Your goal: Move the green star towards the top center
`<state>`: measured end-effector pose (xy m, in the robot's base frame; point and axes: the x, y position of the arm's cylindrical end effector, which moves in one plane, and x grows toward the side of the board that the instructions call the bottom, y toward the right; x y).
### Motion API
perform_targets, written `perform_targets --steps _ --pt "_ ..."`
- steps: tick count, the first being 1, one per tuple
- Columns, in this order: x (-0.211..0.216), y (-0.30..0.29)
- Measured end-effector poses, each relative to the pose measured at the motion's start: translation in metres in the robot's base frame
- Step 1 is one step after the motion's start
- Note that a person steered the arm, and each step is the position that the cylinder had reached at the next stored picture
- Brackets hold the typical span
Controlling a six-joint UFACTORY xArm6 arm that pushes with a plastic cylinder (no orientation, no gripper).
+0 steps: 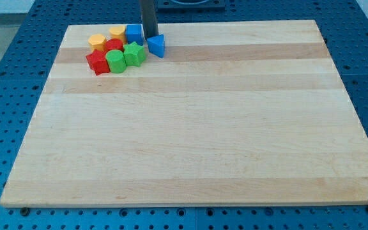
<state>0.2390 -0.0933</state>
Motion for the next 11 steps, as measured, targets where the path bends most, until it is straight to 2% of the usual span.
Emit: perform_targets --steps 5,6,9,11 --pt "0.003 0.004" --pt "0.022 -0.002" --pt "0.034 -0.104" --pt "0.042 -0.114"
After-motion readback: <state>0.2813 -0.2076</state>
